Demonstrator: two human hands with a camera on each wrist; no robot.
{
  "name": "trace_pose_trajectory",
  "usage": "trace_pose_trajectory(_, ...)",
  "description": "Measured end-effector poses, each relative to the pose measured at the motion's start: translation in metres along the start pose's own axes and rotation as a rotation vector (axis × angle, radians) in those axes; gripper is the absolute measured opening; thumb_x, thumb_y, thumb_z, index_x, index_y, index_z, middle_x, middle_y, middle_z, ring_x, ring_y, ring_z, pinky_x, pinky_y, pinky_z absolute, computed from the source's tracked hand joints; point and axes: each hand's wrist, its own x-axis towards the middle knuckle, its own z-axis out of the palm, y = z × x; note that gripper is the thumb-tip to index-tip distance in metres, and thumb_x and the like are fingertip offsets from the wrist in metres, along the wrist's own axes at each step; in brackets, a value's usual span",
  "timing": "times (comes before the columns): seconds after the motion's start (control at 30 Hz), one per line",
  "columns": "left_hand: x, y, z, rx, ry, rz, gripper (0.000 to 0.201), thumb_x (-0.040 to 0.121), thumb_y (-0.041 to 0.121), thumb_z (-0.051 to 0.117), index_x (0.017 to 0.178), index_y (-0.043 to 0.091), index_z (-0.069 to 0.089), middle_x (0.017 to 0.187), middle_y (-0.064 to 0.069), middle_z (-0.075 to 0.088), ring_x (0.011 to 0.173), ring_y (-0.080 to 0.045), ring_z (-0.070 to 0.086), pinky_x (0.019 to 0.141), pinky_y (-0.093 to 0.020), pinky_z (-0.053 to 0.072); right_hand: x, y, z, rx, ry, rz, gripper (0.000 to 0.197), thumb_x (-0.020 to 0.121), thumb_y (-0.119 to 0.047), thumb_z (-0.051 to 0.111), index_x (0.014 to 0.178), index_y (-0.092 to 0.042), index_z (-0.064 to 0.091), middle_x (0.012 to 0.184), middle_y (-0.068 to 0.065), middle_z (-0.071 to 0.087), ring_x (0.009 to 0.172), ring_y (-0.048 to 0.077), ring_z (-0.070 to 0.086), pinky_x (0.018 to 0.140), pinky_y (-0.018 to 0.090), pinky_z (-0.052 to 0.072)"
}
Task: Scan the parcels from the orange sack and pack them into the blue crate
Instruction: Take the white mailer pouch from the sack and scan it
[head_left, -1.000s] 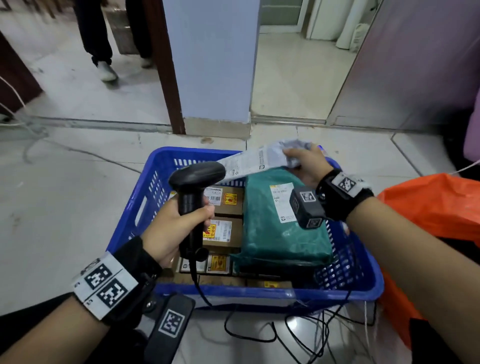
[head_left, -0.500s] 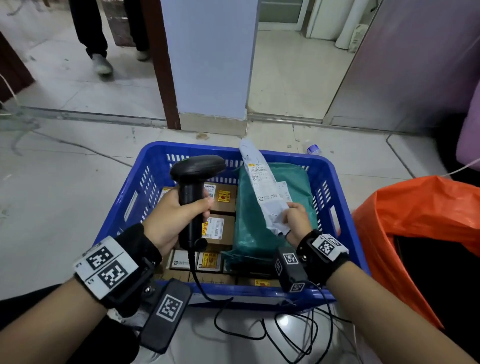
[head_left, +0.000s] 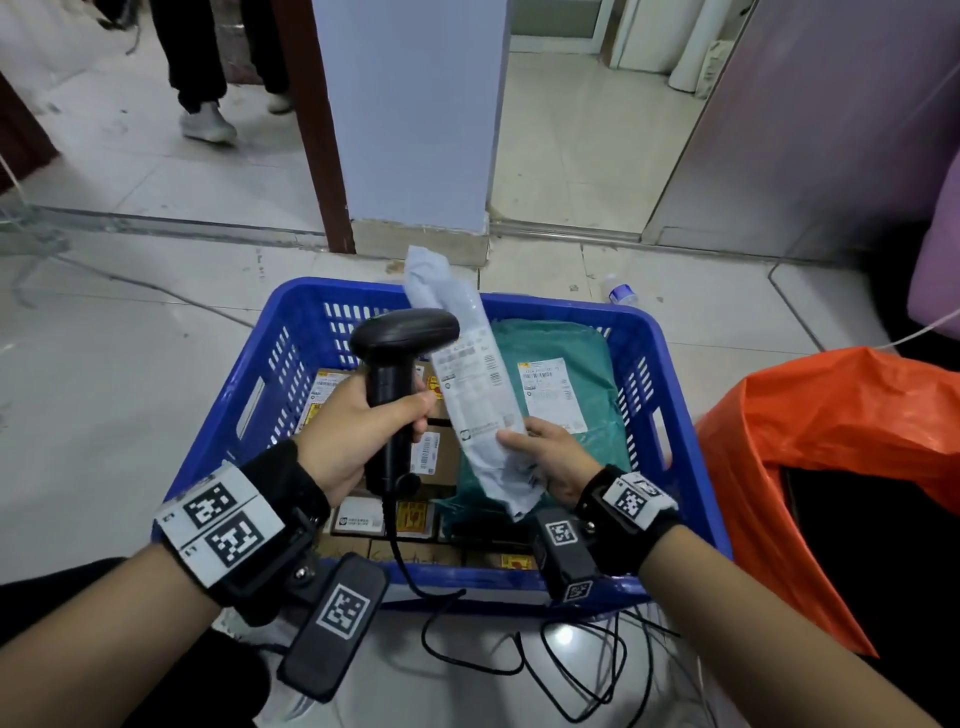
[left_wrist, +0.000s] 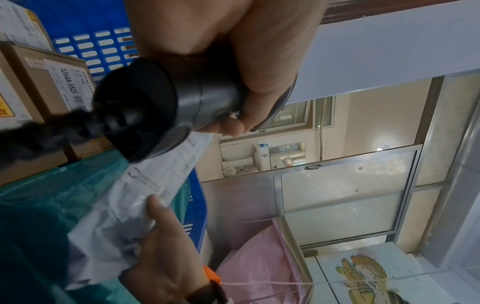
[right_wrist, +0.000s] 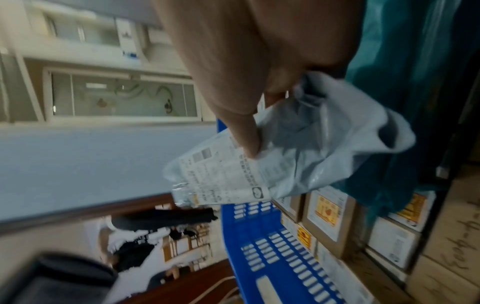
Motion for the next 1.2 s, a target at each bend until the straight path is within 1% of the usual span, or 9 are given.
trace_pose_trajectory(0.07, -0.001, -0.003, 0.003, 0.021, 0.009, 0.0, 0.004, 0.09, 0.004, 0.06, 0.094, 0.005, 0.057, 0.069, -0.003, 0.057, 0.063, -0.011, 0.055, 0.068, -0.026, 0.05, 0.005, 0.007, 0.014, -0.014, 0.013, -0.013, 0.025, 0.086, -0.006, 0.069, 0.109, 0.002, 0.063, 0.114, 0.027, 0.066, 0.096, 0.036, 0.064, 0.096, 0.055, 0.05)
trace_pose_trajectory(0.13, -0.002, -0.008, 0.004, 0.051, 0.027, 0.005, 0.003, 0.09, 0.003, 0.06, 0.091, 0.004, 0.057, 0.068, -0.002, 0.057, 0.062, -0.01, 0.056, 0.066, -0.025, 0.05, 0.014, 0.014, 0.027, -0.012, 0.016, -0.023, 0.026, 0.08, -0.012, 0.076, 0.102, -0.003, 0.066, 0.115, 0.032, 0.064, 0.094, 0.038, 0.061, 0.094, 0.06, 0.046)
trace_pose_trajectory(0.33, -0.001, -0.018, -0.002, 0.05, 0.112, -0.039, 0.005, 0.089, 0.003, 0.061, 0.087, 0.006, 0.057, 0.069, -0.005, 0.057, 0.058, -0.009, 0.056, 0.061, -0.022, 0.05, 0.029, 0.015, 0.065, 0.016, -0.018, -0.069, 0.014, 0.082, -0.002, 0.072, 0.09, -0.007, 0.063, 0.111, 0.029, 0.065, 0.098, 0.04, 0.064, 0.097, 0.056, 0.049)
trace_pose_trajectory(0.43, -0.001, -0.021, -0.007, 0.022, 0.146, -0.054, 0.006, 0.089, 0.003, 0.062, 0.086, 0.006, 0.057, 0.066, -0.005, 0.057, 0.06, -0.013, 0.055, 0.064, -0.026, 0.049, 0.034, 0.014, 0.075, 0.006, -0.027, -0.085, 0.014, 0.084, 0.002, 0.069, 0.087, -0.009, 0.06, 0.108, 0.026, 0.065, 0.093, 0.034, 0.063, 0.096, 0.052, 0.05)
trace_pose_trajectory(0.57, -0.001, -0.022, -0.015, 0.005, 0.182, -0.07, 0.008, 0.087, 0.005, 0.064, 0.093, 0.004, 0.058, 0.067, -0.005, 0.057, 0.063, -0.015, 0.055, 0.068, -0.031, 0.05, 0.039, 0.014, 0.084, -0.019, -0.028, -0.11, 0.018, 0.082, 0.002, 0.071, 0.088, -0.01, 0.061, 0.111, 0.025, 0.066, 0.099, 0.034, 0.063, 0.099, 0.053, 0.049)
trace_pose_trajectory(0.7, 0.0, -0.022, -0.019, -0.01, 0.203, -0.075, 0.013, 0.086, 0.005, 0.064, 0.098, 0.002, 0.057, 0.071, -0.006, 0.057, 0.065, -0.015, 0.056, 0.07, -0.03, 0.051, 0.04, 0.016, 0.089, -0.04, -0.043, -0.13, 0.016, 0.083, 0.001, 0.071, 0.089, -0.01, 0.061, 0.113, 0.026, 0.066, 0.101, 0.035, 0.064, 0.096, 0.05, 0.051)
trace_pose_trajectory(0.87, -0.002, -0.023, -0.021, -0.022, 0.228, -0.077, 0.012, 0.087, 0.004, 0.064, 0.096, 0.003, 0.056, 0.07, -0.008, 0.056, 0.063, -0.016, 0.054, 0.068, -0.03, 0.05, 0.042, 0.017, 0.092, -0.045, -0.06, -0.141, 0.016, 0.084, 0.001, 0.069, 0.086, -0.012, 0.06, 0.106, 0.021, 0.066, 0.092, 0.03, 0.063, 0.088, 0.042, 0.053)
trace_pose_trajectory(1.1, -0.008, -0.02, -0.022, -0.04, 0.203, -0.072, 0.009, 0.09, 0.003, 0.061, 0.096, 0.003, 0.055, 0.065, -0.004, 0.054, 0.058, -0.012, 0.052, 0.054, -0.018, 0.049, 0.046, 0.017, 0.092, -0.044, -0.051, -0.13, 0.018, 0.083, 0.001, 0.07, 0.088, -0.013, 0.06, 0.115, 0.026, 0.065, 0.097, 0.033, 0.064, 0.096, 0.05, 0.051)
trace_pose_trajectory(1.2, -0.008, -0.019, -0.021, -0.047, 0.217, -0.073, 0.009, 0.09, 0.003, 0.061, 0.096, 0.003, 0.055, 0.065, -0.004, 0.054, 0.058, -0.012, 0.052, 0.057, -0.02, 0.049, 0.045, 0.016, 0.092, -0.047, -0.049, -0.125, 0.019, 0.083, 0.002, 0.07, 0.087, -0.013, 0.059, 0.117, 0.027, 0.064, 0.097, 0.033, 0.063, 0.096, 0.05, 0.051)
